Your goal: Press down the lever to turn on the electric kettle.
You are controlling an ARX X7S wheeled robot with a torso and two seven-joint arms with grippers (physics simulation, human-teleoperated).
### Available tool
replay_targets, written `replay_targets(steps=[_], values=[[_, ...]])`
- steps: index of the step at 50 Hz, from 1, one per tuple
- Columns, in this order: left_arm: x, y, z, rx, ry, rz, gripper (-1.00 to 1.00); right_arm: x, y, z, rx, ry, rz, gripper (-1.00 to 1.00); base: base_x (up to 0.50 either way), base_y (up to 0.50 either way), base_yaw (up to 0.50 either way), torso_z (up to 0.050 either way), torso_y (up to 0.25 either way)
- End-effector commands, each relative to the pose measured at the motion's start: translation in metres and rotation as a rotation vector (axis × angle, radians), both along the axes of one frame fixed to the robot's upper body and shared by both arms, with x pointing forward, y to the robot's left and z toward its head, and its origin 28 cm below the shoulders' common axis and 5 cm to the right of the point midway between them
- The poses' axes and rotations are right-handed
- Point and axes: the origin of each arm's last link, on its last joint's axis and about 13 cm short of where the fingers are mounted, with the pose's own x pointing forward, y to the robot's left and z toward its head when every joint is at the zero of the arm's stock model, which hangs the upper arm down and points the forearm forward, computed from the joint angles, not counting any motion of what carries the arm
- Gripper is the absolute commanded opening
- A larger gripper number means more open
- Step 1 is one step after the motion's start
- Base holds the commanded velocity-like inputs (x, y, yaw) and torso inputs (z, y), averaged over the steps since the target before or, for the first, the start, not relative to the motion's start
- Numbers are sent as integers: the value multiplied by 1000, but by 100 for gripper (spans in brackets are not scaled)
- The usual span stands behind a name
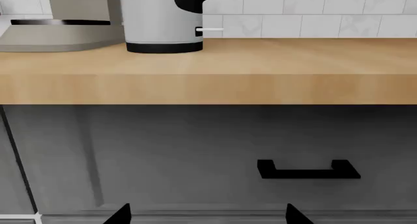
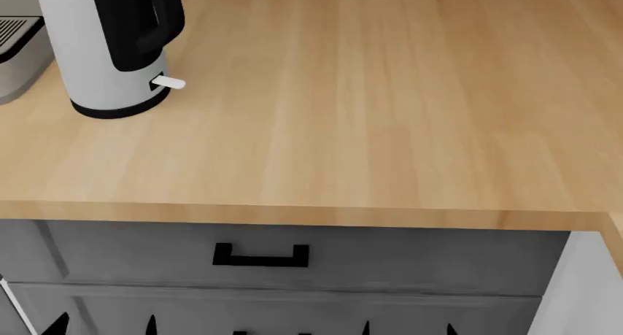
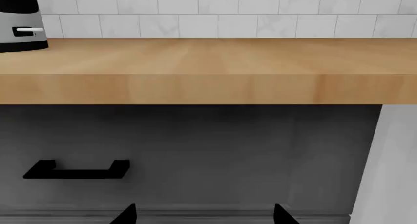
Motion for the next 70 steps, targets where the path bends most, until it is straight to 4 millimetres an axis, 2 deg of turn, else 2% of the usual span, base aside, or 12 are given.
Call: replay_targets(steps=[1,20,57,62,70], values=[[0,0,-2,0,0,0,100,0,0,-2,0,0,0,100,0,0,0,0,0],[1,0,1,-3,4,-1,100,1,0,0,-10,14,-5,100,0,0,0,0,0],[-2,-2,-5,3,21,-52,100,-1,1,0,8,9,12,100,0,494,0,0,0],[1,-2,-7,15,39,-39,100,-2,1,1,11,3,11,100,0,0,0,0,0],[0,-3,-5,19,42,-46,100,-2,0,1,3,3,6,100,0,0,0,48,0]])
